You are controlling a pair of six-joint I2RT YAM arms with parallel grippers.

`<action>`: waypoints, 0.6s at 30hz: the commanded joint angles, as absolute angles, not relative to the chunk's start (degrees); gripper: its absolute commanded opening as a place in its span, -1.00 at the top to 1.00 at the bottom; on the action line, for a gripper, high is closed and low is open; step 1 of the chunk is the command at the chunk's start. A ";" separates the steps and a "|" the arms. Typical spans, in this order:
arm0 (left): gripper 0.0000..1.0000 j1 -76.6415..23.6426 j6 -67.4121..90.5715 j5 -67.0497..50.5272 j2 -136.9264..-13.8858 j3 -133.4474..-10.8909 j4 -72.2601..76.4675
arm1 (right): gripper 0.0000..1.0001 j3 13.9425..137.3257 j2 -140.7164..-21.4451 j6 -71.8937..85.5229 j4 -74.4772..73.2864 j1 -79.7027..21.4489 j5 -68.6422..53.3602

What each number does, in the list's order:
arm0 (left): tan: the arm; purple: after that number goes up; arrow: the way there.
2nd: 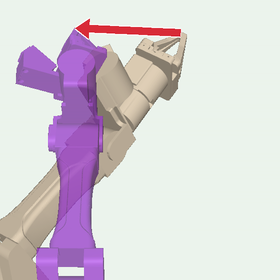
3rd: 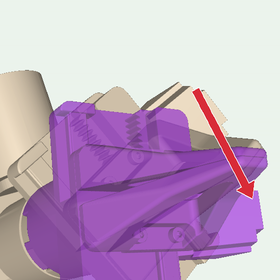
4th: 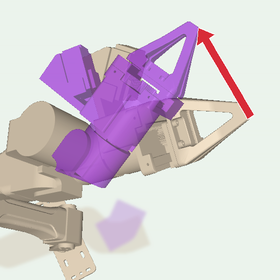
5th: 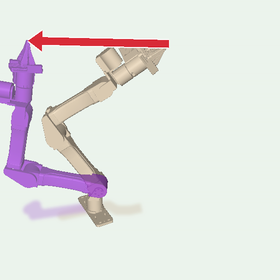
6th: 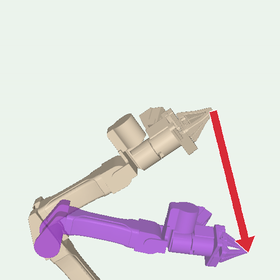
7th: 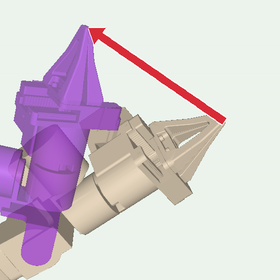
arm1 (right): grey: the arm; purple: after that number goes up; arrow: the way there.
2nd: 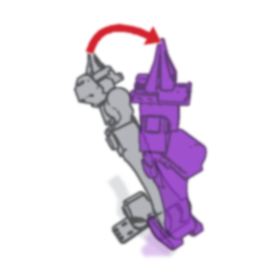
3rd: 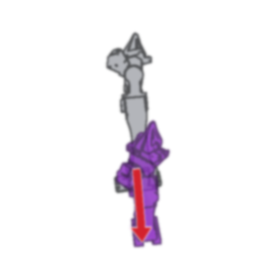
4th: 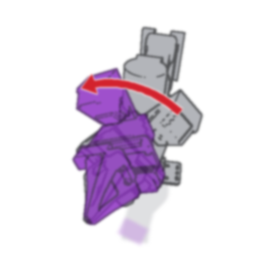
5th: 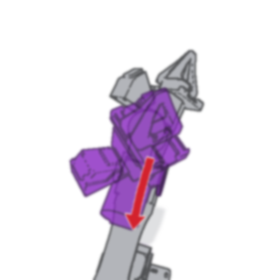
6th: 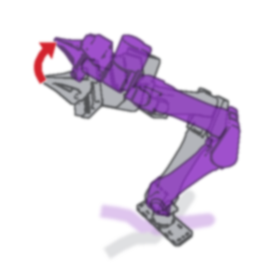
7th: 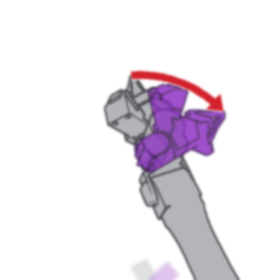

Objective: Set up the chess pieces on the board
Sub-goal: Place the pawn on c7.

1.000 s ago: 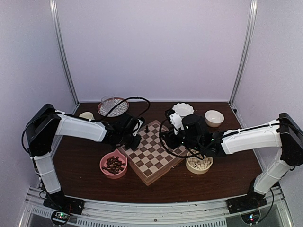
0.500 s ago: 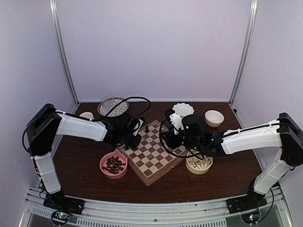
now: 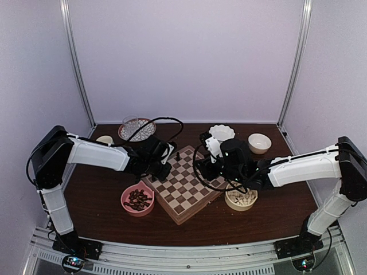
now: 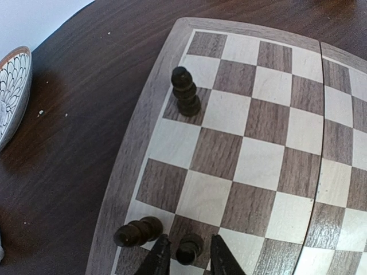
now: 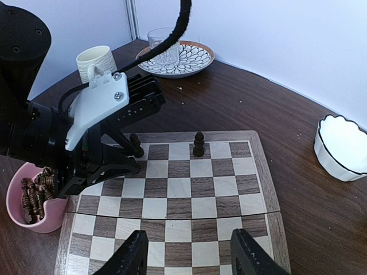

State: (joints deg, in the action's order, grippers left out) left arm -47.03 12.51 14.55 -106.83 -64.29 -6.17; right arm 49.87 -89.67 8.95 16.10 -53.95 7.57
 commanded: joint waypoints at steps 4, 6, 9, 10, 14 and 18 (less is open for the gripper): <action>0.47 -46.76 14.03 10.67 -99.68 -62.60 -5.95 | -0.03 50.32 -88.33 8.48 15.55 -53.61 8.00; 0.47 -46.84 15.20 9.58 -97.06 -61.07 -5.80 | -0.03 50.28 -88.24 8.52 15.44 -53.62 8.00; 0.47 -46.85 17.29 6.95 -91.38 -58.07 -6.38 | -0.03 50.27 -88.15 8.53 15.54 -53.62 7.94; 0.46 -46.85 17.87 6.21 -89.26 -56.81 -6.47 | -0.04 50.27 -88.24 8.57 15.51 -53.61 7.91; 0.49 -46.84 19.39 4.83 -81.85 -52.49 -9.60 | -0.04 50.40 -88.55 8.83 15.45 -53.62 7.49; 0.55 -46.82 18.65 4.97 -75.00 -47.22 -13.57 | -0.04 50.53 -88.50 9.04 15.46 -53.62 7.08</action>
State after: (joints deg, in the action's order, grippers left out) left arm -47.03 17.89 6.33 -79.96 -51.77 -9.56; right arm 49.87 -89.67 8.95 15.94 -53.95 7.53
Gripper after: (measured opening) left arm 0.235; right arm 0.518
